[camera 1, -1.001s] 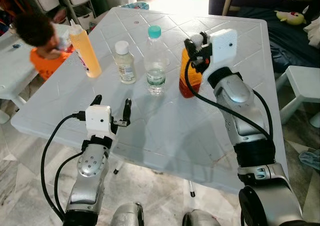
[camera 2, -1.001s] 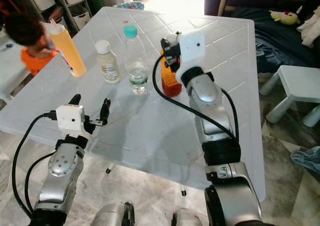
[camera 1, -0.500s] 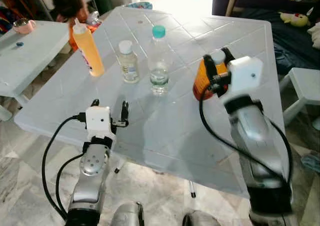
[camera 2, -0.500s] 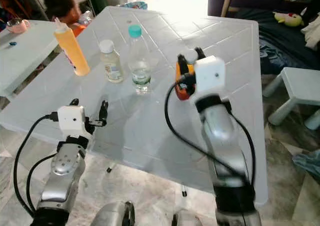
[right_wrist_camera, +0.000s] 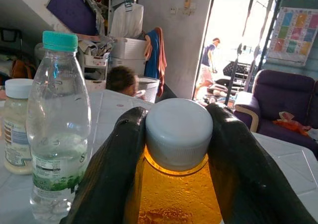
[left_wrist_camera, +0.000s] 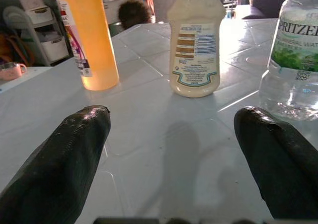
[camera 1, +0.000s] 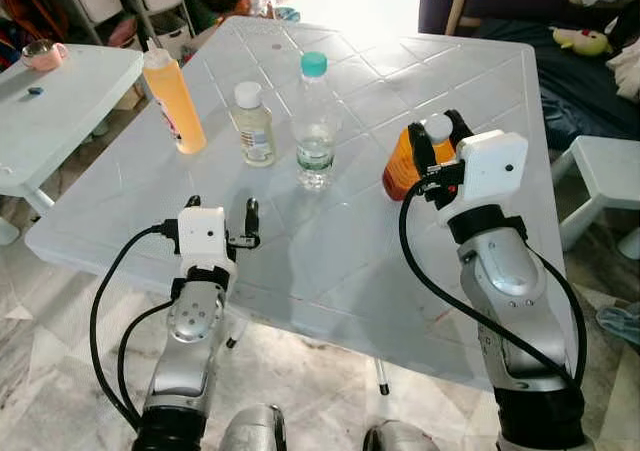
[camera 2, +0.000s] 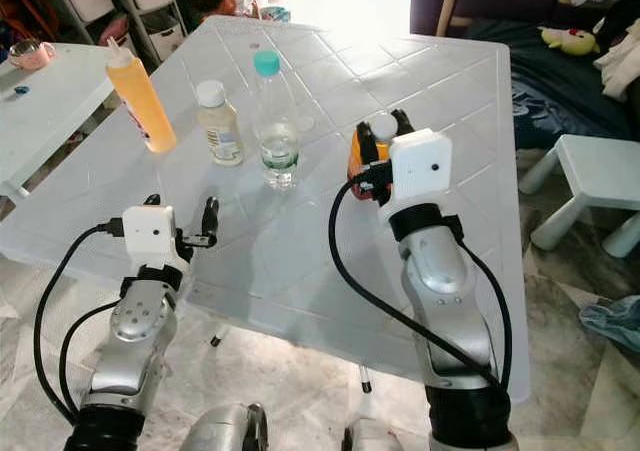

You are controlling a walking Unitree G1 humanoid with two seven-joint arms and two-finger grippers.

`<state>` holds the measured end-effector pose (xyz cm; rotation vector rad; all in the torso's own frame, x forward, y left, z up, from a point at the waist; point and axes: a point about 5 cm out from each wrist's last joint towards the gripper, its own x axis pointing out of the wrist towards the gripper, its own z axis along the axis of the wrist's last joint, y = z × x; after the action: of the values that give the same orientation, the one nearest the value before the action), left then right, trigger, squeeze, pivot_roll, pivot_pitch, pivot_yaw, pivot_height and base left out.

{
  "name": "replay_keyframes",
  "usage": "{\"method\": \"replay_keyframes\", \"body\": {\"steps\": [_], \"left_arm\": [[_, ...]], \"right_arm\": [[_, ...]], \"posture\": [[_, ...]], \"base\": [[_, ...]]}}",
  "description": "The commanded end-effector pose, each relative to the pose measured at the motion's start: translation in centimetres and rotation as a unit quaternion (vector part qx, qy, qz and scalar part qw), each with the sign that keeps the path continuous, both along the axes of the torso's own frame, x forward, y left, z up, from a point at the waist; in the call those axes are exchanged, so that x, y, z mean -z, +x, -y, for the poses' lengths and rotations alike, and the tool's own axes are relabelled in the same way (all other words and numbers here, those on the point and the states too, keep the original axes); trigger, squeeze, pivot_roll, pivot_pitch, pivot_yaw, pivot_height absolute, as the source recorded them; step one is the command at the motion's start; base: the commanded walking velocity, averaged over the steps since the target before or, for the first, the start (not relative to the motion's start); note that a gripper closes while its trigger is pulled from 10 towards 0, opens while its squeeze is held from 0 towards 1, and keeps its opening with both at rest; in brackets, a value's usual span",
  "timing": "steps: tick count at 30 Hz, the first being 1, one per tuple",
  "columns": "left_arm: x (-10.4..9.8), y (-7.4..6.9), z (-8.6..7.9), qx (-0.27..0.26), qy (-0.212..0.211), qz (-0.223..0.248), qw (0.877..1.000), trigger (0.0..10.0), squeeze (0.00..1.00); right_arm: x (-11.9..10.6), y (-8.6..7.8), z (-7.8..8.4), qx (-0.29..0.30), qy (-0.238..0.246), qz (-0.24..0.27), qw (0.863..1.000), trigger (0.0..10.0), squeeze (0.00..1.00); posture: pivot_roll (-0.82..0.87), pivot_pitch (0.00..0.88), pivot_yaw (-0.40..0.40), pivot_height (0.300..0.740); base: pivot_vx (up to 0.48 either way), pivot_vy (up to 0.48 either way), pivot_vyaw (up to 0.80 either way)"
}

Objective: Restocking fridge

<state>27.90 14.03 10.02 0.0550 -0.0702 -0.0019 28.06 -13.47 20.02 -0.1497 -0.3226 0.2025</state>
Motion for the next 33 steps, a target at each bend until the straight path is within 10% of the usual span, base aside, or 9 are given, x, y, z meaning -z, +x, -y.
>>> {"method": "replay_keyframes", "body": {"steps": [1, 33], "left_arm": [[0.3, 0.0, -0.4, -0.010, 0.006, -0.009, 1.000, 10.0, 0.00], [0.7, 0.0, -0.2, -0.009, 0.009, -0.015, 1.000, 10.0, 0.00]], "right_arm": [[2.7, 0.2, 0.5, 0.007, -0.006, -0.072, 0.997, 10.0, 0.00], [0.6, 1.9, -0.2, 0.005, 0.006, -0.040, 0.999, 10.0, 0.00]], "posture": [[0.00, 0.069, 0.042, 0.740], [0.00, 0.062, 0.037, 0.740]], "base": [[0.000, 0.000, 0.00], [-0.174, 0.000, 0.00]]}}
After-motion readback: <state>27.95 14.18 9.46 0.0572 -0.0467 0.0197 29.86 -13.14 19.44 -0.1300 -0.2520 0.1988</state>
